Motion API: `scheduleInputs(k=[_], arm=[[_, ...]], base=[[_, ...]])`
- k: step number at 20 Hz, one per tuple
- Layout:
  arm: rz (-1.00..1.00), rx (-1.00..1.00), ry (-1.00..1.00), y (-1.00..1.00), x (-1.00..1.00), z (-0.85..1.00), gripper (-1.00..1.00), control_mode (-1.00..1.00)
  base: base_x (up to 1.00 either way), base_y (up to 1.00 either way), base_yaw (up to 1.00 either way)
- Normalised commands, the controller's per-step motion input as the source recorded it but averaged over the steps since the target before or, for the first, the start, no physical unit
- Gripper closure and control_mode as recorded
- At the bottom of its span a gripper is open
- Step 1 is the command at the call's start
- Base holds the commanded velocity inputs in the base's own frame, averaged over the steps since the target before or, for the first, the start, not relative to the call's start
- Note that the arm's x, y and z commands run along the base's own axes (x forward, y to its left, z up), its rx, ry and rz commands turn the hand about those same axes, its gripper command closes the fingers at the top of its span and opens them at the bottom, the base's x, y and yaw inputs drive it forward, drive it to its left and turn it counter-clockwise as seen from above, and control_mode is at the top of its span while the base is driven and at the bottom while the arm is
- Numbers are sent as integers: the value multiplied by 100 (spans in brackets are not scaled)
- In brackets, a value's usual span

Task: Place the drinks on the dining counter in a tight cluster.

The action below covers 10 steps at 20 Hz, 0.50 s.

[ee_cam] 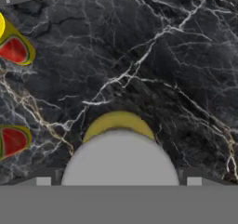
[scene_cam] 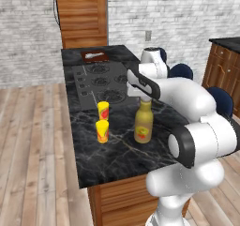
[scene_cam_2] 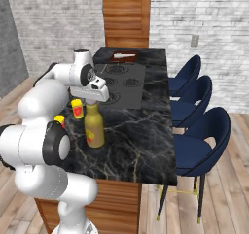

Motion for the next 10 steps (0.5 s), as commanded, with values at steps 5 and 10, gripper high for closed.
scheduleInputs(k=[5, 10], arm=[[0, 0, -3, -1, -15, 26, -100, -100], [0, 0, -8, -1, -85, 72, -100, -100]], base=[[0, 0, 0], [0, 0, 0]])
